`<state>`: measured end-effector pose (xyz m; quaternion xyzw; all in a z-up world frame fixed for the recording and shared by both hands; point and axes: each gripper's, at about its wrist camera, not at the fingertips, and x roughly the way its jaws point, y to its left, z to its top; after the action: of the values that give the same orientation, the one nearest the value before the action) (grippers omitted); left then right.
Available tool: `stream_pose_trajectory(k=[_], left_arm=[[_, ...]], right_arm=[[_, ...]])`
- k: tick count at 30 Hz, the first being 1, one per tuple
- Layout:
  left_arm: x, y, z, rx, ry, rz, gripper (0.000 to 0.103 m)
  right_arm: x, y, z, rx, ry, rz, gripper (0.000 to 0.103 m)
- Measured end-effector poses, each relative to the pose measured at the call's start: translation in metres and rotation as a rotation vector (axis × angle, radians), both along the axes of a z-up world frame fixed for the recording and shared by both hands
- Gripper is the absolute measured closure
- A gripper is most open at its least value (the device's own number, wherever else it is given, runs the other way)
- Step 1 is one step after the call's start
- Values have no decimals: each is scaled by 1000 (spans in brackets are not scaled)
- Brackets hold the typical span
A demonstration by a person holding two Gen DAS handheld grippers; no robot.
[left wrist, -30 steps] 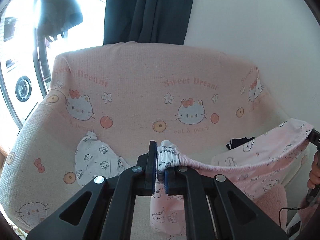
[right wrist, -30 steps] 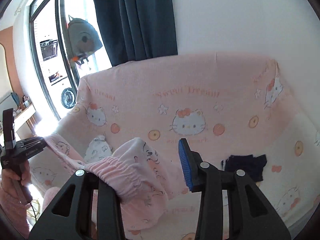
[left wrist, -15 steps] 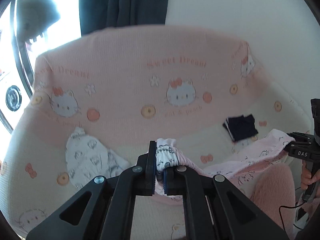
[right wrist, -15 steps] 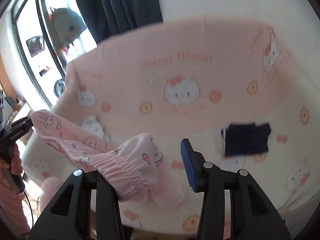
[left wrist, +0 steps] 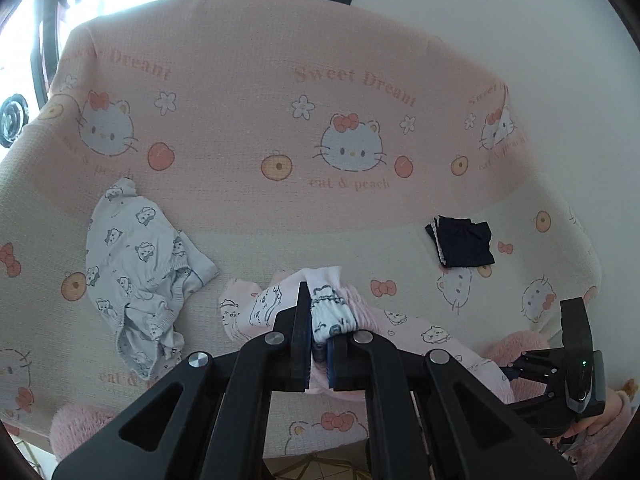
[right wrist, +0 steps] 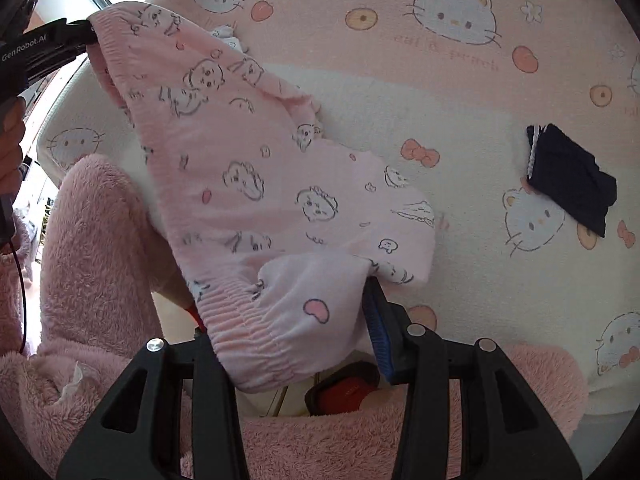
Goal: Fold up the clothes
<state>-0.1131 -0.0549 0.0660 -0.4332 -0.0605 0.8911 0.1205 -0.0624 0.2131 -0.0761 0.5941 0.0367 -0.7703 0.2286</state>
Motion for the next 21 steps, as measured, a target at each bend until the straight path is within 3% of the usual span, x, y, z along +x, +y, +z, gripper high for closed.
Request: stream_pose_trajectory(k=[3,7,8,9,12,14,15,16,17,19,20,21], left_arm=[[4,5,6,7,8,-31,97],[11,21,7,17,11,-79,97],[11,20,7,17,12,-73,97],[10,18,8,17,12,-67,97],[9,14,9,17,13,-49,97],[8,11,9,17,14,-37,97],[7,9,10,17,14,-31,97],[7,8,10,17,15,-26,97],[6,7,10,17,15,-20,97],[5,4,11,17,16,-8,97],[5,2,11,17,16,-2,97],[4,1,11,18,17,4,97]], right_arm=[[6,6,12,-127,-11,1,60],[11,-21,43,-216,88,89,60],[8,-25,45,-258,77,85,60],[5,-30,43,-261,52,85,59],[3,-43,38,-30,136,54,56],[-1,-28,36,-276,27,52,58],[-2,-25,35,-243,33,35,58],[1,-26,35,-100,102,26,54],[3,-25,33,-29,132,22,54],[0,-10,25,-149,21,13,56],[1,-6,22,-132,14,1,56],[3,-3,21,-192,-15,9,53]])
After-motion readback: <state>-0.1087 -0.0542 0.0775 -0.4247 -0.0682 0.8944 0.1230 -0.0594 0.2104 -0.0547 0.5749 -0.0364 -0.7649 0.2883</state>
